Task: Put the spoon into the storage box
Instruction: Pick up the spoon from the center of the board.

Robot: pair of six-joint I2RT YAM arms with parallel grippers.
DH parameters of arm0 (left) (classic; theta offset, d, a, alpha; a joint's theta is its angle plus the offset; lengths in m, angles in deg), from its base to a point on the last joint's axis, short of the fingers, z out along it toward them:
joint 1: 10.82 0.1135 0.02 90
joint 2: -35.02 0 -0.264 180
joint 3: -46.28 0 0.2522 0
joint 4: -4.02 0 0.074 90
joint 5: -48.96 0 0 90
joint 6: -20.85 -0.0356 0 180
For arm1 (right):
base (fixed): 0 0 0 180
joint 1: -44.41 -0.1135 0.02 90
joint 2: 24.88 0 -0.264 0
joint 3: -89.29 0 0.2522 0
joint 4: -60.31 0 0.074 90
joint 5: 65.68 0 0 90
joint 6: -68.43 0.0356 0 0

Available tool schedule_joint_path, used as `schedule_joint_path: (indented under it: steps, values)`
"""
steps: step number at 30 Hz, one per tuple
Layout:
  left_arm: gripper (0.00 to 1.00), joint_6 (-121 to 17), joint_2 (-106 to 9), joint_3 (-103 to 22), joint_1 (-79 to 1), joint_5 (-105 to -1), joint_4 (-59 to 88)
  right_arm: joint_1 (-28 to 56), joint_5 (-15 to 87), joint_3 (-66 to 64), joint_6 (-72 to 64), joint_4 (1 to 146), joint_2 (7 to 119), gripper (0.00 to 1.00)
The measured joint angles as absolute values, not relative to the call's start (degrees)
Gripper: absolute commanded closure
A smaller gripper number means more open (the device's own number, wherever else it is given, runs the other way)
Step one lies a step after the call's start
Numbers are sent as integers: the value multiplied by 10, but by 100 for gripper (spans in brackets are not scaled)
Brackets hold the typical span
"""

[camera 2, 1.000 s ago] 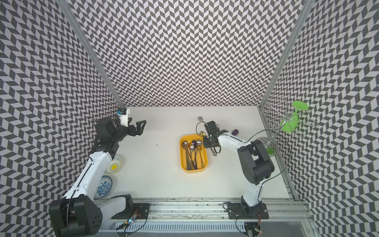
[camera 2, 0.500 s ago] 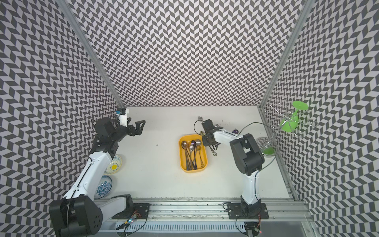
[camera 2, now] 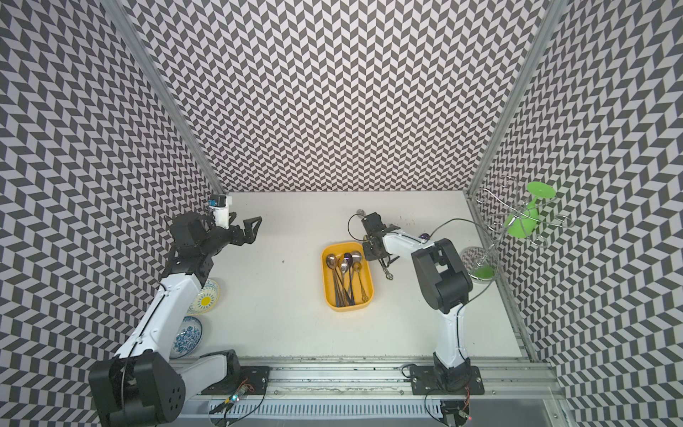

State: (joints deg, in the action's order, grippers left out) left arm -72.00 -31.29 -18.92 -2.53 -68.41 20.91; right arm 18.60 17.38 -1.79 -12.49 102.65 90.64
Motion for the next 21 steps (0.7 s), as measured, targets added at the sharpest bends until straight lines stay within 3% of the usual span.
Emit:
schedule_joint_path:
  steps: [7, 21]
  values:
    - [0, -720, -313, -189, -24, -686, 208, 186, 165, -17, -125, 1062, 895, 100]
    - [1, -718, -313, -189, -24, -690, 208, 185, 205, -14, -105, 1150, 800, 100]
